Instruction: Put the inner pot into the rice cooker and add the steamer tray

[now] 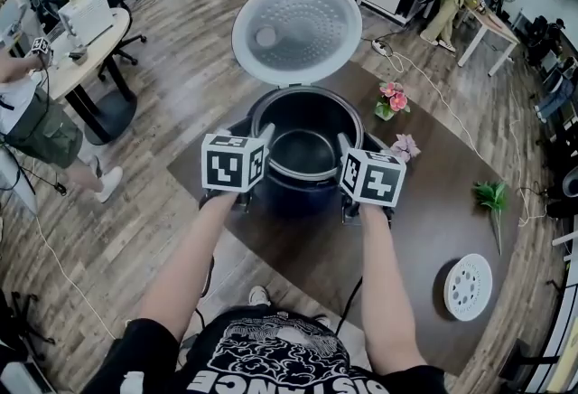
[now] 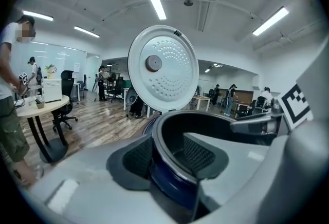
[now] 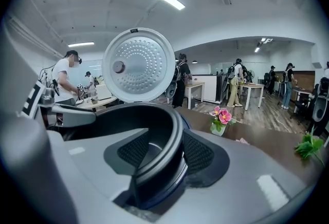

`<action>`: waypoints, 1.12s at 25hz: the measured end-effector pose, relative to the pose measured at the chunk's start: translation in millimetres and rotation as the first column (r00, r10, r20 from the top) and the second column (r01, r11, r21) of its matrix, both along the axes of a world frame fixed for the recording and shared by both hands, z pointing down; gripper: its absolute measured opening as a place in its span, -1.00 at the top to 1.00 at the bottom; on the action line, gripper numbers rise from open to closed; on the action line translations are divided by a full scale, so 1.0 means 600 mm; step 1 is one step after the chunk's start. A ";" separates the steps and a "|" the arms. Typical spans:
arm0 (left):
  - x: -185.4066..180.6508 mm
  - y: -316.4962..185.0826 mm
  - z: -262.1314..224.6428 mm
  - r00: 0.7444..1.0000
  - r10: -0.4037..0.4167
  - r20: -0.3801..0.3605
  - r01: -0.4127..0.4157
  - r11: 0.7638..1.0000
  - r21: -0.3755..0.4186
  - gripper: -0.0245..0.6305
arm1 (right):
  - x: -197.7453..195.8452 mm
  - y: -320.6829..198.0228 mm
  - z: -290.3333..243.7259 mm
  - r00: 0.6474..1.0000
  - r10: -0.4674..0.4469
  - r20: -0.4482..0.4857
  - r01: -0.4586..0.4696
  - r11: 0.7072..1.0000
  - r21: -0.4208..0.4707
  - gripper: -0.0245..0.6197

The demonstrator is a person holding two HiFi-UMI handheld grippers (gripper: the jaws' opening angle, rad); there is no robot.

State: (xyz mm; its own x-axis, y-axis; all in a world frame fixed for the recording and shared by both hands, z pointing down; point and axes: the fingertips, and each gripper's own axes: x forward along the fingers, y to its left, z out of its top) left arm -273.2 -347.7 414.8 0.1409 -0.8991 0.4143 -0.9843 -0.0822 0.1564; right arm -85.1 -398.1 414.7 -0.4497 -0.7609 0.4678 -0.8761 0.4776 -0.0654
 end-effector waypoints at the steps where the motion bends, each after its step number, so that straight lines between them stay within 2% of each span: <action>1: 0.001 0.001 0.000 1.000 0.002 0.000 -0.002 1.000 -0.002 0.35 | 0.000 0.001 0.000 1.000 -0.003 0.004 0.003 1.000 0.000 0.29; 5: 0.004 0.007 -0.006 1.000 -0.001 -0.001 0.001 1.000 0.004 0.32 | 0.008 0.005 -0.004 0.999 -0.009 0.033 0.008 1.000 0.004 0.29; 11: 0.028 0.011 -0.045 1.000 -0.006 0.016 0.005 0.999 0.054 0.27 | 0.040 0.017 -0.030 0.998 -0.001 0.065 -0.001 0.999 0.037 0.28; 14: 0.050 0.010 -0.065 1.000 0.012 0.020 -0.013 0.997 0.082 0.27 | 0.055 0.028 -0.043 0.997 -0.004 0.076 0.000 0.999 0.050 0.19; 20: 0.124 0.010 -0.092 0.995 0.082 0.056 -0.088 0.990 0.114 0.23 | 0.116 0.047 -0.063 0.997 0.023 0.080 -0.029 0.997 0.073 0.11; 28: 0.265 0.004 -0.112 0.974 0.216 0.063 -0.223 0.965 0.139 0.15 | 0.247 0.084 -0.072 0.991 0.111 0.075 -0.118 0.989 0.089 -0.01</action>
